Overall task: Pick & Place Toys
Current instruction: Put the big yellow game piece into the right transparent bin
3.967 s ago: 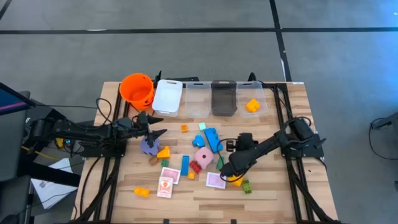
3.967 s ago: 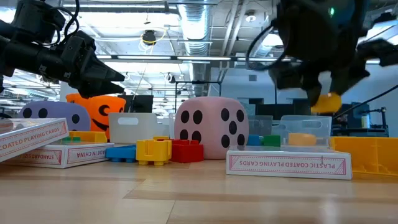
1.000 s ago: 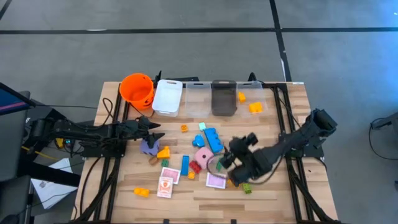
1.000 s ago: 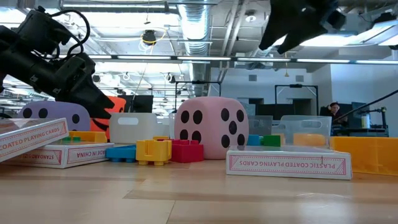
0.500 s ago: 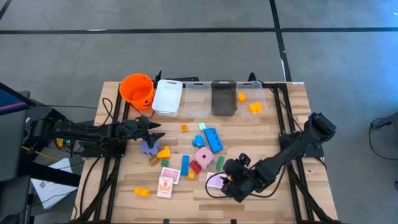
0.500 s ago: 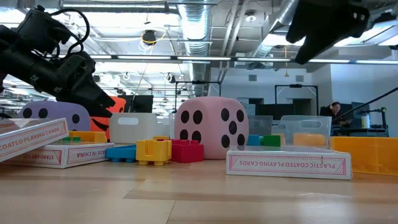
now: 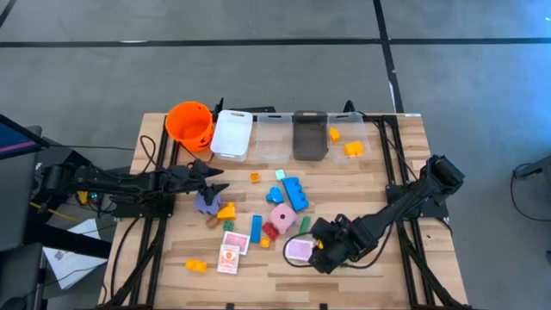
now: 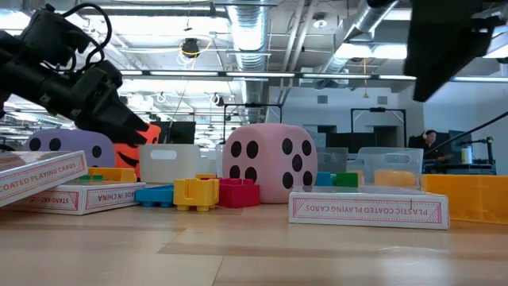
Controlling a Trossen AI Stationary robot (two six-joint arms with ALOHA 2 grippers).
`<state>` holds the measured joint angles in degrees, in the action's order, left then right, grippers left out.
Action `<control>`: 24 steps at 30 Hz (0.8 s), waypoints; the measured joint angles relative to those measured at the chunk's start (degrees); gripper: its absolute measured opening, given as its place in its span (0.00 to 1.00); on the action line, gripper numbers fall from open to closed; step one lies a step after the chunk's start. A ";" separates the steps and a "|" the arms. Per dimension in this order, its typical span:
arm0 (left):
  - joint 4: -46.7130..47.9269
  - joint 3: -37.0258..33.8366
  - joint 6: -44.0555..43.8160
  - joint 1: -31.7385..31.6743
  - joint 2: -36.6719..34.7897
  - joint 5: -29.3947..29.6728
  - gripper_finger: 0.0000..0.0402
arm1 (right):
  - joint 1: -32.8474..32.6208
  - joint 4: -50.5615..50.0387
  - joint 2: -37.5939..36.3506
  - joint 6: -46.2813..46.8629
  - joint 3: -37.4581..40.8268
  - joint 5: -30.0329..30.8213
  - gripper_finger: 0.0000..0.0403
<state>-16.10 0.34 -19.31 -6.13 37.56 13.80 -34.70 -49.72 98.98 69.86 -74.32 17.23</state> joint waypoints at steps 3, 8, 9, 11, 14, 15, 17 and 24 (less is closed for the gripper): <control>-0.92 0.00 0.00 0.00 0.00 0.00 0.75 | 0.36 -2.05 0.00 0.85 0.00 -0.92 0.66; -1.09 0.01 0.02 0.00 0.00 0.03 0.75 | 0.71 -2.80 0.00 0.20 0.00 -0.72 0.77; -1.12 0.00 0.02 0.00 0.00 0.07 0.75 | 0.76 -2.81 0.00 0.23 0.00 -0.74 0.80; -1.26 0.00 0.02 0.00 0.00 0.22 0.75 | 0.81 -2.82 0.00 0.23 0.00 -0.74 0.85; -2.93 0.01 0.09 0.00 0.00 0.22 0.75 | 0.83 -3.65 0.02 1.60 0.00 -0.72 0.93; -3.77 0.00 0.78 0.00 0.00 0.22 0.75 | 0.83 -4.08 0.02 2.21 0.00 -0.74 0.96; -5.77 0.00 2.68 0.00 0.00 0.20 0.75 | 0.81 -4.61 0.08 3.00 0.03 -0.93 0.98; -8.29 0.01 4.19 0.00 0.00 0.17 0.75 | 0.81 -3.44 3.43 4.08 0.77 -3.59 0.96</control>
<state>-24.38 0.35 -15.12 -6.13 37.56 13.98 -33.89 -53.16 102.41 73.94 -73.56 13.64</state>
